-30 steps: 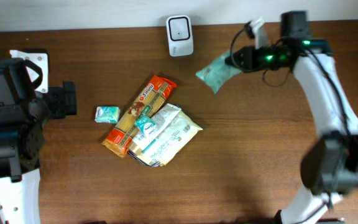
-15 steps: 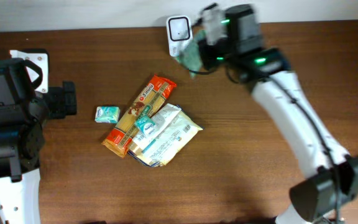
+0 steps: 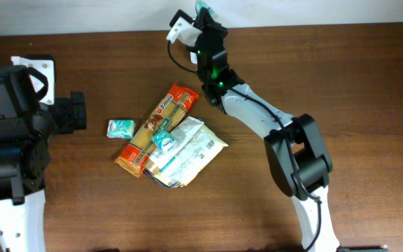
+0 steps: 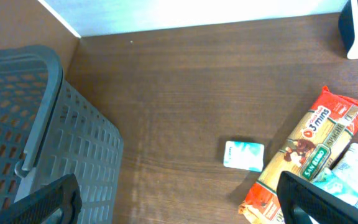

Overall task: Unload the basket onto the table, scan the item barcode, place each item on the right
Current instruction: 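Lift the green wipes pack up to the white scanner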

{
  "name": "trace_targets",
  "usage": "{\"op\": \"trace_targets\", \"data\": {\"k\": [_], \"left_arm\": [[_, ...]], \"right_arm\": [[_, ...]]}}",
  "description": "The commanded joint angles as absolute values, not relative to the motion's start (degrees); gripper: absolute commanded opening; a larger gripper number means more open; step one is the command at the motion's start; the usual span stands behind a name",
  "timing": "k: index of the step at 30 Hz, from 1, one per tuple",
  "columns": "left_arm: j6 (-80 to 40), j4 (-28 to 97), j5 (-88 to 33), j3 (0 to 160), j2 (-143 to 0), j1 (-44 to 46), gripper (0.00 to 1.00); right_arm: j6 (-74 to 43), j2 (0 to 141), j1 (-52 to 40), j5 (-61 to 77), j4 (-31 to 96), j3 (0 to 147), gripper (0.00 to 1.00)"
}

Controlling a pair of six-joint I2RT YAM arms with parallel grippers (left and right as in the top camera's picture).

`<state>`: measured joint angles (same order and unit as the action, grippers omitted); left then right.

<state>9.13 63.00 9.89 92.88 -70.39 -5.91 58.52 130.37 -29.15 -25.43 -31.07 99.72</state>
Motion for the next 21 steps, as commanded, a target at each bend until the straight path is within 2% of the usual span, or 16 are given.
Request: {"op": "trace_targets", "data": {"k": [1, 6, 13, 16, 21], "left_arm": [[8.2, 62.9, 9.9, 93.0, -70.2, -6.2, 0.99], [8.2, 62.9, 9.9, 93.0, -70.2, -6.2, 0.99], [8.2, 62.9, 9.9, 93.0, -70.2, -6.2, 0.99], [8.2, 62.9, 9.9, 93.0, -70.2, -6.2, 0.99], [8.2, 62.9, 9.9, 93.0, -70.2, -6.2, 0.99]], "right_arm": [[68.6, 133.4, -29.1, -20.6, -35.8, 100.4, 0.04], [81.9, 138.5, -28.0, -15.2, -41.0, 100.4, 0.04], [82.5, 140.0, -27.3, -13.3, -40.1, 100.4, 0.04], [82.5, 139.9, -27.3, -14.1, -43.6, 100.4, 0.04], [79.2, 134.4, -27.4, -19.1, -44.4, 100.4, 0.04]]}}
